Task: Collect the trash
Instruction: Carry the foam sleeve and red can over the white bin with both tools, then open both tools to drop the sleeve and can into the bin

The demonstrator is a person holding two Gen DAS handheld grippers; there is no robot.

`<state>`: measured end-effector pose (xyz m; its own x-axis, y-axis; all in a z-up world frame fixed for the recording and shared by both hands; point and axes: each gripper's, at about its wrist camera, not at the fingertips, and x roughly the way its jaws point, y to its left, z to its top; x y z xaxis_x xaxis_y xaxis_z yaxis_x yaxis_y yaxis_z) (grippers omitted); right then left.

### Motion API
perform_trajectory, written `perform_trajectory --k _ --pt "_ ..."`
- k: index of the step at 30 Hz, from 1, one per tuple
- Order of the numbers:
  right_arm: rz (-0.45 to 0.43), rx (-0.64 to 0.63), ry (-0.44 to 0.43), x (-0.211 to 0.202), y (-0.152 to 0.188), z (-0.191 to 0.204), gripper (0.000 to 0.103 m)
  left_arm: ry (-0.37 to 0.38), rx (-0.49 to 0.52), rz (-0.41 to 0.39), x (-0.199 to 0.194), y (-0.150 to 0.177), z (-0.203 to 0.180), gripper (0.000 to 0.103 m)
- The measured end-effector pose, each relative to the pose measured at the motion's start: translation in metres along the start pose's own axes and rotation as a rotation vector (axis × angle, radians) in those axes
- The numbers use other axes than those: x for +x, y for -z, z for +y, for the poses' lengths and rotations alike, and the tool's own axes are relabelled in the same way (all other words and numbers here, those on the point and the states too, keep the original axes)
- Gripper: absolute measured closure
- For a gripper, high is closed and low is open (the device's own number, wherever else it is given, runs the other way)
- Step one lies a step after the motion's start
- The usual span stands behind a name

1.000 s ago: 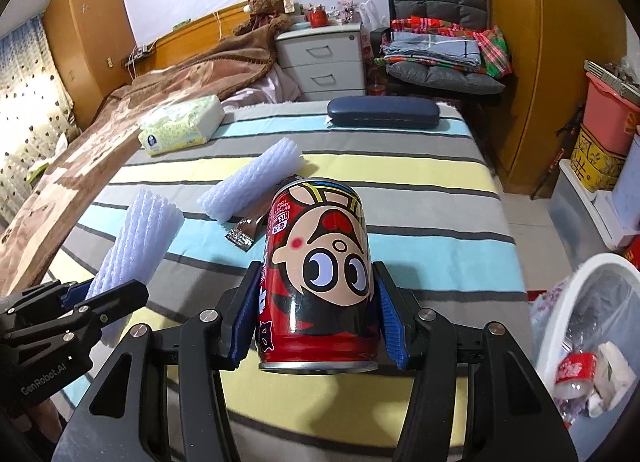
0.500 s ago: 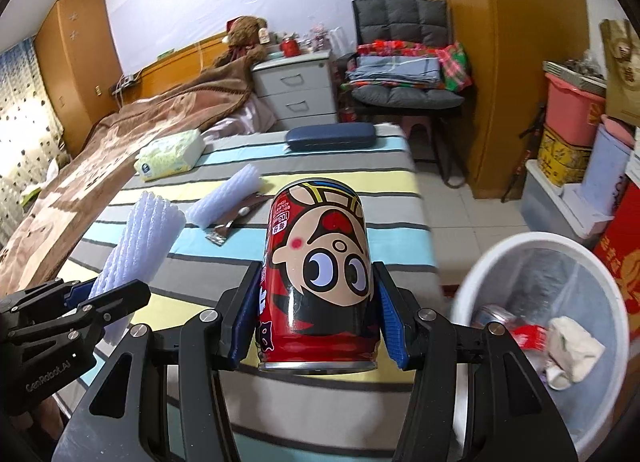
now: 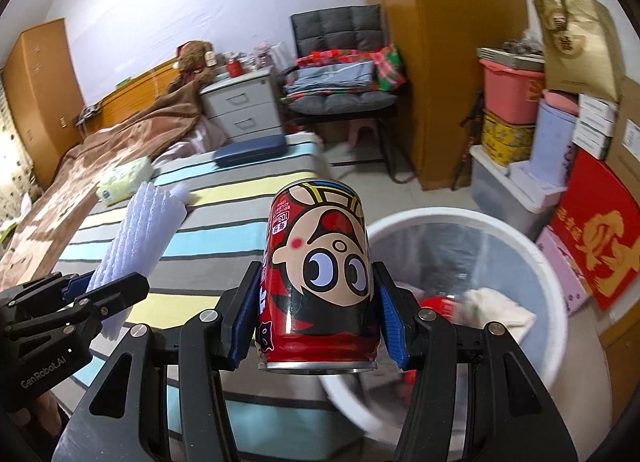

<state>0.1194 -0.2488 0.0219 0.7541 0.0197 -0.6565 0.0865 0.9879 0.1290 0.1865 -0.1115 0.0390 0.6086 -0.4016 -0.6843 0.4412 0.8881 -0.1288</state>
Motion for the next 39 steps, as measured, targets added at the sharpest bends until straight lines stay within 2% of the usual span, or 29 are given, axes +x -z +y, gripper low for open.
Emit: perform_trajectory --k 8,15,27,30,32,39 --pt "0.000 0.044 0.076 -0.012 0.004 -0.038 0.049 0.079 0.072 0.038 0.031 -0.009 -0.056 0.075" --pt "0.046 0.067 0.124 -0.003 0.008 -0.067 0.049 0.112 0.129 0.079 0.062 -0.013 -0.096 0.075" --pt "0.134 0.088 0.159 0.015 0.015 -0.101 0.049 0.131 0.155 0.157 0.103 -0.010 -0.121 0.073" --pt "0.132 0.095 0.164 0.015 0.015 -0.105 0.047 0.127 0.142 0.169 0.107 -0.010 -0.120 0.064" --pt "0.120 0.103 0.158 0.012 0.015 -0.107 0.040 0.120 0.137 0.166 0.107 -0.010 -0.118 0.049" --pt "0.097 0.108 0.159 0.006 0.013 -0.105 0.039 0.124 0.111 0.135 0.095 -0.011 -0.111 0.048"
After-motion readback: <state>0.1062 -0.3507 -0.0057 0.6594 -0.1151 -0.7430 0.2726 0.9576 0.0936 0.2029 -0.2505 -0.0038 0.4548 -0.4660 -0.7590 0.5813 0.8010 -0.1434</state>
